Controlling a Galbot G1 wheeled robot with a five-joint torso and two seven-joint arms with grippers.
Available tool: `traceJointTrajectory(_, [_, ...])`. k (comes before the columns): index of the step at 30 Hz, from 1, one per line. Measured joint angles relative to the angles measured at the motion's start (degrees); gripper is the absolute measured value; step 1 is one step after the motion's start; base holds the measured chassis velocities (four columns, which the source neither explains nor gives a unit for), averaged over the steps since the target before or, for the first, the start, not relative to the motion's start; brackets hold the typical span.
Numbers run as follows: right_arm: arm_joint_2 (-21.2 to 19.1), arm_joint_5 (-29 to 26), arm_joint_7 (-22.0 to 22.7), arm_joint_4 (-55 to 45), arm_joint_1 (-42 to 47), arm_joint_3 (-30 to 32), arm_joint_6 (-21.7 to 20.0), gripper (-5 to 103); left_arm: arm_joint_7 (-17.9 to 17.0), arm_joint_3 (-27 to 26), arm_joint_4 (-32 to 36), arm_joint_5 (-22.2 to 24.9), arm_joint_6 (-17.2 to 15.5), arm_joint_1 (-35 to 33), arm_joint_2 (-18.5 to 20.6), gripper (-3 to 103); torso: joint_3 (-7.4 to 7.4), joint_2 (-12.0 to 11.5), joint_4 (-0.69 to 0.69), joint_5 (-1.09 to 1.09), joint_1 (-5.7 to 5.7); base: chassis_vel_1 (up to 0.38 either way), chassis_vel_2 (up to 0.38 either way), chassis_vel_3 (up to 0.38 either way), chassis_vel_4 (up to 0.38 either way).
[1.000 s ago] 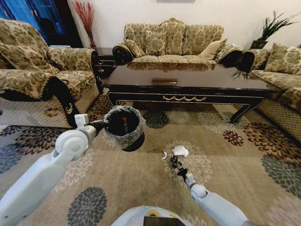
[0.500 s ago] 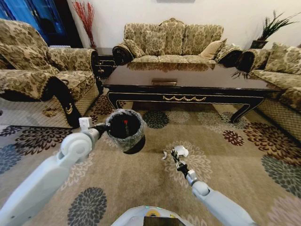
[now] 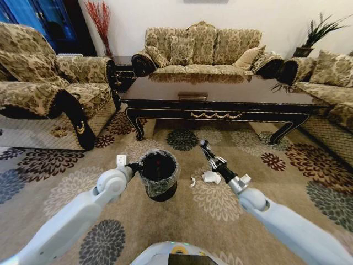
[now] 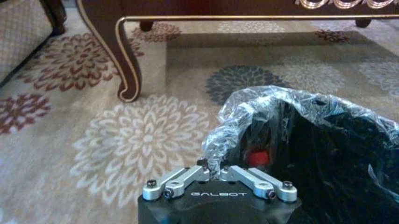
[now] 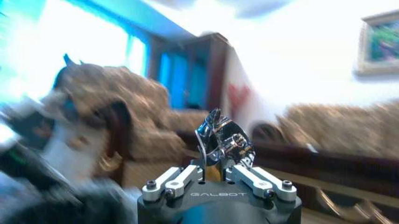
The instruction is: Move to the front of the table and pick up the trash from the floor, then place it into the trash bin.
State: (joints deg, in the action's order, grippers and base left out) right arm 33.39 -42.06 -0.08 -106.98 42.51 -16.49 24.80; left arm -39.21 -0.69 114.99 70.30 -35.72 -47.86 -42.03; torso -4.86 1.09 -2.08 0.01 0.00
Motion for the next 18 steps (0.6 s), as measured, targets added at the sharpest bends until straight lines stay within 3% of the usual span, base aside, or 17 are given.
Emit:
traceJointTrajectory(8, [0.9, -0.2, -5.1, 1.5, -9.0, -10.7, 3.7, 14, 1.7, 6.9, -7.0, 0.4, 1.1, 11.4, -4.2, 4, 0.00, 0.0, 0.05, -0.01, 0.00, 0.000, 0.000, 0.000, 0.000])
traceJointTrajectory(13, [4.3, 1.5, -5.3, 6.6, -11.2, -15.9, 4.6, 14, 2.0, 9.3, -10.4, 1.4, 1.2, 15.9, -6.9, 4, -0.01, 0.0, 0.03, 0.00, 0.00, 0.000, 0.000, 0.000, 0.000])
traceJointTrajectory(18, [6.8, 2.5, -4.2, 11.0, -12.4, -17.3, 4.9, 14, 2.0, 9.8, -10.3, 2.2, 1.2, 16.9, -7.7, 4, 0.00, 0.0, 0.02, 0.00, 0.00, 0.000, 0.000, 0.000, 0.000])
